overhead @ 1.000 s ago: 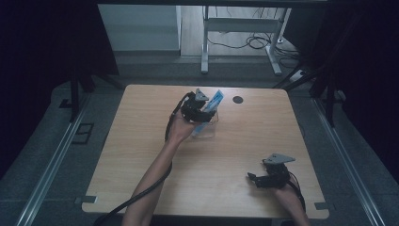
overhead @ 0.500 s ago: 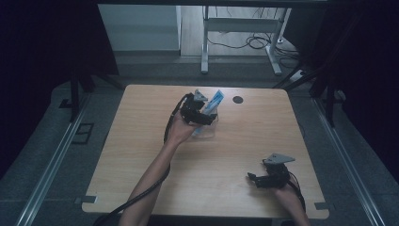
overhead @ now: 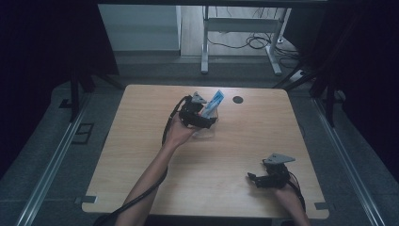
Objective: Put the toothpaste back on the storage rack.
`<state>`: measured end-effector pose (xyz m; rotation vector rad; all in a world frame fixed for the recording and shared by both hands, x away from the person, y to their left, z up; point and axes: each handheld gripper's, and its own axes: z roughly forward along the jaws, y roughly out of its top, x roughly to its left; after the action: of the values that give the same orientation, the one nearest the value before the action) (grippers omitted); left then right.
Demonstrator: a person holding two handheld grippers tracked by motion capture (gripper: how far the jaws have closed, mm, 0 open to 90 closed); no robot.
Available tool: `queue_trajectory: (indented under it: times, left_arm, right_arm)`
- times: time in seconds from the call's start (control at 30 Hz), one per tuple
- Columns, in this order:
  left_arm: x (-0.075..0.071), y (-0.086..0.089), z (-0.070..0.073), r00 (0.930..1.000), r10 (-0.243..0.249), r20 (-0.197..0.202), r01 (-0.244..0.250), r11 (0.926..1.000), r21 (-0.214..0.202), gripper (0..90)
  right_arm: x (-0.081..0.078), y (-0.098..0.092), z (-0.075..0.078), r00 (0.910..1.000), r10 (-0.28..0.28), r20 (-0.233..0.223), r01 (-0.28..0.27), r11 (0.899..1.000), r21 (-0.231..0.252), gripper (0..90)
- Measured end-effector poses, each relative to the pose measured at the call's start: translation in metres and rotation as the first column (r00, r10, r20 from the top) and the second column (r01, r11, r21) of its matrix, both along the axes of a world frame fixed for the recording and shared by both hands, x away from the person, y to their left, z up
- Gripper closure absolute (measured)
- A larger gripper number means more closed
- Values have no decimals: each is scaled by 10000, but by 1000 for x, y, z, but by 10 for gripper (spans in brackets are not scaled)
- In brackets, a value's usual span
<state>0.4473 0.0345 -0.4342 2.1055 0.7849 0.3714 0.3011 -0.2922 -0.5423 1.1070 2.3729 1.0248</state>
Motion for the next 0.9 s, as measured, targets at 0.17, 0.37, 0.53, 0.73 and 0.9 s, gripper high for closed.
queue_trajectory:
  times: [0.17,0.37,0.53,0.73,0.9]
  left_arm:
    - [-4,4,4,9999,-69,-121,68,9999,-85,165]
    - [-10,8,9,9991,-259,-330,243,9985,-485,148]
    - [-14,10,8,9986,-329,-420,307,9982,-523,144]
    - [-18,13,4,9980,-425,-475,403,9980,-478,142]
    - [-23,16,0,9970,-506,-581,472,9972,-582,142]
  right_arm:
    - [0,0,0,10000,3,8,-3,10000,-5,125]
    - [0,0,0,10000,0,-1,0,10000,-2,125]
    - [0,0,0,10000,-1,-2,1,10000,0,125]
    - [0,0,0,10000,-1,-1,1,10000,0,126]
    - [0,0,0,10000,0,-1,0,10000,-1,125]
